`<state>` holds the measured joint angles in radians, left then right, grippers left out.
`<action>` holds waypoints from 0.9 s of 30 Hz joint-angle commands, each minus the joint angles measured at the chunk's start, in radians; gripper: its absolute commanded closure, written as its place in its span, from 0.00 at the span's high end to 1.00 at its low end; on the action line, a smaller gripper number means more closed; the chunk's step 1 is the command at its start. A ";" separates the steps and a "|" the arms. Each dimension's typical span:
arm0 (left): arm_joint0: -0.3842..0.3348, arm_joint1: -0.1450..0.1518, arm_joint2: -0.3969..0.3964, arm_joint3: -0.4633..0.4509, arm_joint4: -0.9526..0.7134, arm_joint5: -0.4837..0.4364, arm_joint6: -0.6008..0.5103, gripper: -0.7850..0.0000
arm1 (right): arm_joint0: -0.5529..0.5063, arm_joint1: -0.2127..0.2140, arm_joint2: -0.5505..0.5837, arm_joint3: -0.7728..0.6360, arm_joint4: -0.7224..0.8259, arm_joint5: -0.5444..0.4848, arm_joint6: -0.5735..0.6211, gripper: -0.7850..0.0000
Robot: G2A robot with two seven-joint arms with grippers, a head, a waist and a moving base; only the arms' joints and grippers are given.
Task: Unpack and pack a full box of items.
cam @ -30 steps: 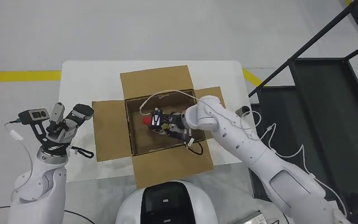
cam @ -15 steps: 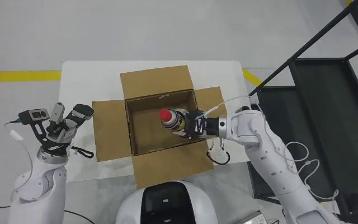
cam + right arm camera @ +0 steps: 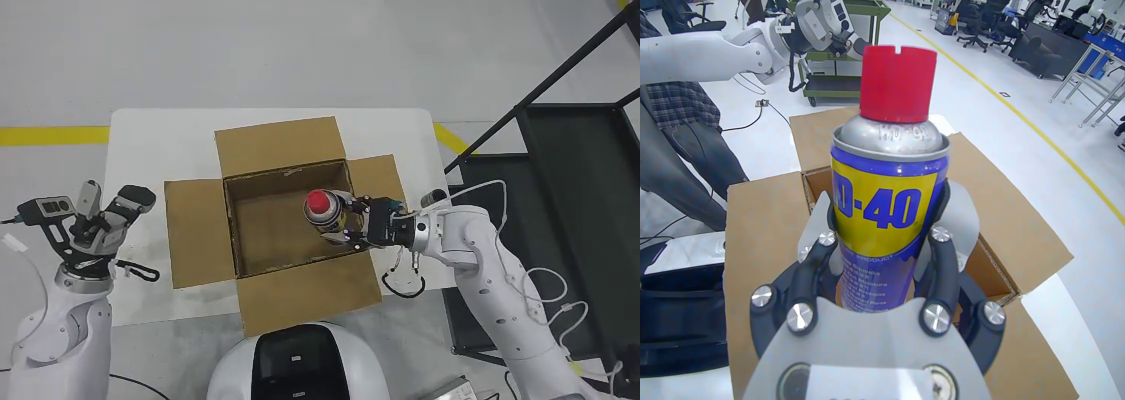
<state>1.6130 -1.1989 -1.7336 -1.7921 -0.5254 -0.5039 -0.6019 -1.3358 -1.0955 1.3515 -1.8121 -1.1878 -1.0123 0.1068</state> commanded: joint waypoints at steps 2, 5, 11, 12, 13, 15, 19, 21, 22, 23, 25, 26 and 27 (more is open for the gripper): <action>0.000 0.000 0.001 0.000 0.001 -0.001 0.000 1.00 | 0.000 0.000 0.000 0.000 0.000 0.000 0.000 0.00; 0.000 0.000 0.001 0.000 0.001 -0.001 0.000 1.00 | 0.000 0.000 0.000 0.000 0.000 0.000 0.000 0.00; 0.000 0.000 0.001 0.000 0.001 -0.001 0.000 1.00 | 0.000 0.000 0.000 0.000 0.000 0.000 0.000 0.00; 0.000 0.000 0.001 0.000 0.001 -0.001 0.000 1.00 | 0.000 0.000 0.000 0.000 0.000 0.000 0.000 0.00; 0.000 0.000 0.001 0.000 0.001 -0.001 0.000 1.00 | -0.001 0.000 0.000 0.000 0.002 0.005 -0.002 0.00; 0.000 0.000 0.001 0.000 0.001 -0.001 0.000 1.00 | -0.001 -0.001 -0.006 0.001 0.015 0.022 -0.009 0.00; 0.000 0.000 0.001 0.000 0.001 -0.001 0.000 1.00 | 0.019 0.001 -0.001 0.033 0.065 0.000 -0.045 0.00; 0.000 0.000 0.001 0.000 0.001 -0.001 0.000 1.00 | 0.018 0.007 0.004 0.039 0.108 0.000 -0.100 0.00; 0.000 0.000 0.001 0.000 0.001 -0.001 0.000 1.00 | 0.014 0.012 0.013 0.044 0.123 0.000 -0.128 0.00; 0.000 0.000 0.001 0.000 0.001 -0.001 0.000 1.00 | 0.008 0.019 0.027 0.046 0.132 0.000 -0.158 0.00; 0.000 0.000 0.001 0.000 0.001 -0.001 0.000 1.00 | -0.014 0.034 0.064 0.058 0.144 0.000 -0.229 0.00; 0.000 0.000 0.001 0.000 0.001 -0.001 0.000 1.00 | -0.029 0.041 0.085 0.064 0.147 0.000 -0.269 0.00; 0.000 0.000 0.001 0.000 0.001 -0.001 0.000 1.00 | -0.044 0.050 0.109 0.069 0.142 0.000 -0.308 0.00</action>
<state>1.6130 -1.1989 -1.7330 -1.7917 -0.5248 -0.5044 -0.6020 -1.3658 -1.0531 1.4367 -1.7481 -1.0418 -1.0123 -0.1584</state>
